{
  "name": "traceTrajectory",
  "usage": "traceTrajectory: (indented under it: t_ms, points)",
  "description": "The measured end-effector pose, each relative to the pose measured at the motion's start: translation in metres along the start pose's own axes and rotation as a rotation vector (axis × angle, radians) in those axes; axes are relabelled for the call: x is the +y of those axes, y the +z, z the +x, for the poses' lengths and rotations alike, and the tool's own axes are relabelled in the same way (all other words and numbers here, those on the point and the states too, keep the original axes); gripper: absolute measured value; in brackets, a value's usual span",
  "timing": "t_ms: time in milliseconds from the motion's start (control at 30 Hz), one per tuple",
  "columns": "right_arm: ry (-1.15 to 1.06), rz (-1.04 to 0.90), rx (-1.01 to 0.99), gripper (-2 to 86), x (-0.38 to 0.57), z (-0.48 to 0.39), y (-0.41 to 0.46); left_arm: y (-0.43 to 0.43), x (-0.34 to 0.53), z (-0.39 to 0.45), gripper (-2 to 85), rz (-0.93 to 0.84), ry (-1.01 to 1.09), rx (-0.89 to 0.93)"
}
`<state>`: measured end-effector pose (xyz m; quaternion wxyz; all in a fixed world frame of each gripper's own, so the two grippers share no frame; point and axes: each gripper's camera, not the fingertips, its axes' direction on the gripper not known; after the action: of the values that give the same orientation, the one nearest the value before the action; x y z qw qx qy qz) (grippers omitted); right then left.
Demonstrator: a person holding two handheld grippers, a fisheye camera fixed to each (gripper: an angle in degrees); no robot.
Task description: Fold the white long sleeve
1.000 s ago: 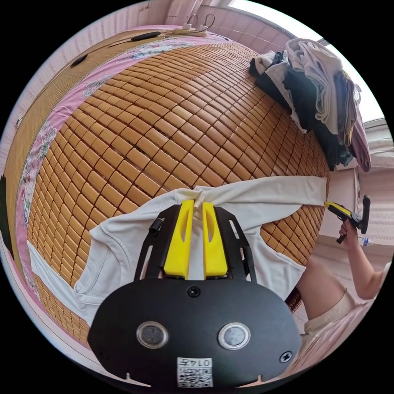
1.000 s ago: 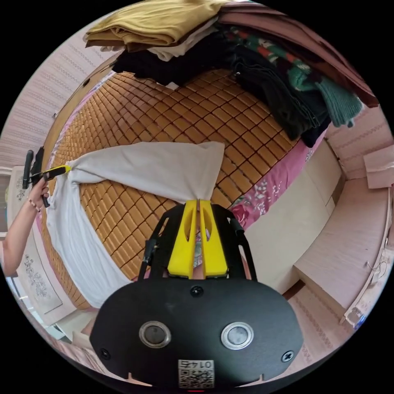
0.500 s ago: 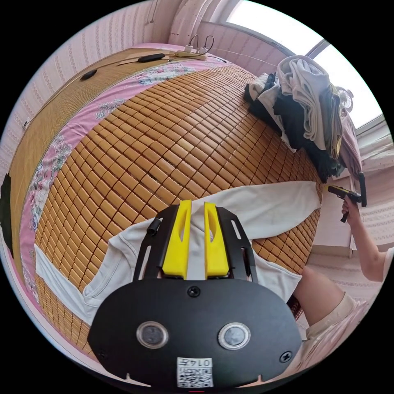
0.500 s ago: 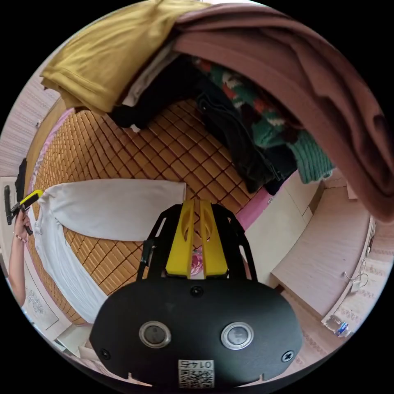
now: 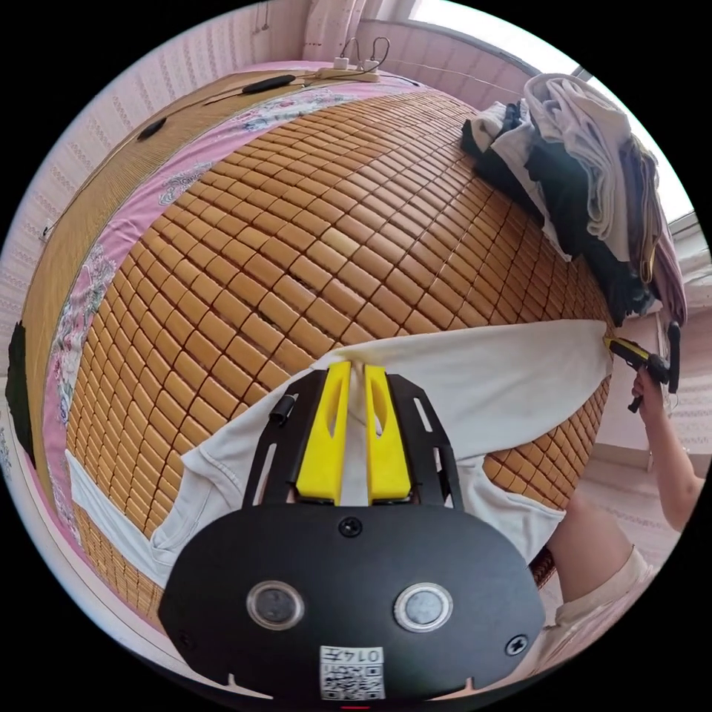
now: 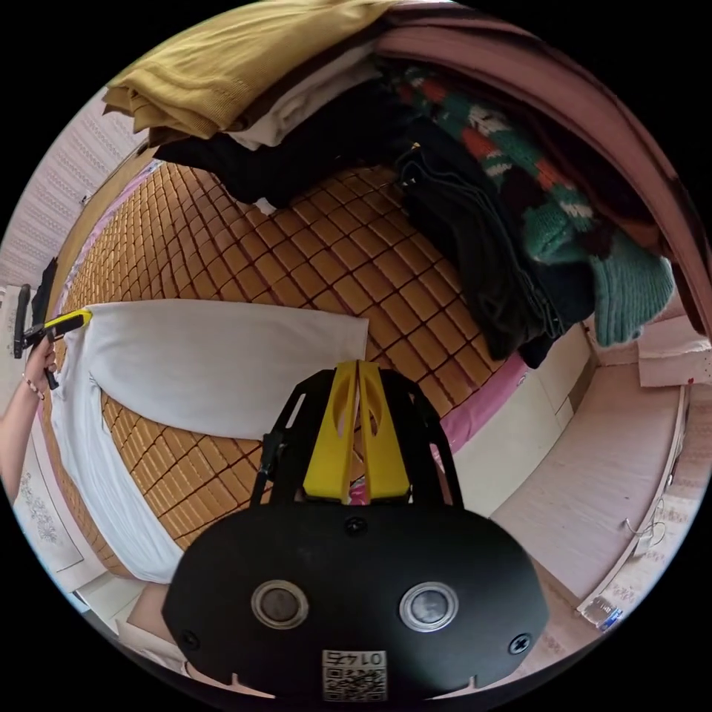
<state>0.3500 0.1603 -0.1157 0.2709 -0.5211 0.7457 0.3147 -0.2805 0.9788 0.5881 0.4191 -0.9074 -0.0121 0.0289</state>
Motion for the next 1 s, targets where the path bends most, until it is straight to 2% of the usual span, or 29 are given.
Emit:
traceTrajectory:
  t_ms: [267, 467, 533, 667, 800, 1000]
  points:
    - [0.031, 0.023, 0.013, -0.8, -0.012, -0.026, 0.005, -0.033, 0.043, -0.006, 1.6, 0.029, -0.067, 0.020]
    - [-0.100, 0.087, -0.017, 0.4, -0.008, -0.094, -0.024, -0.143, 0.151, -0.016, 2.2, 0.269, -0.108, -0.039]
    - [-0.273, 0.070, -0.106, 0.7, -0.009, -0.157, -0.028, -0.170, 0.204, -0.022, 1.9, 0.285, -0.155, -0.093]
    - [-0.581, 0.059, -0.232, 1.0, -0.016, -0.282, -0.025, -0.202, 0.354, -0.054, 0.7, 0.221, -0.405, -0.194]
    - [-0.873, 0.071, -0.428, 1.8, -0.035, -0.452, -0.019, -0.208, 0.490, -0.089, 1.4, 0.196, -0.682, -0.148]
    - [-1.126, 0.096, -0.522, 5.3, -0.055, -0.695, -0.010, -0.207, 0.587, -0.111, 4.2, 0.281, -0.834, -0.107]
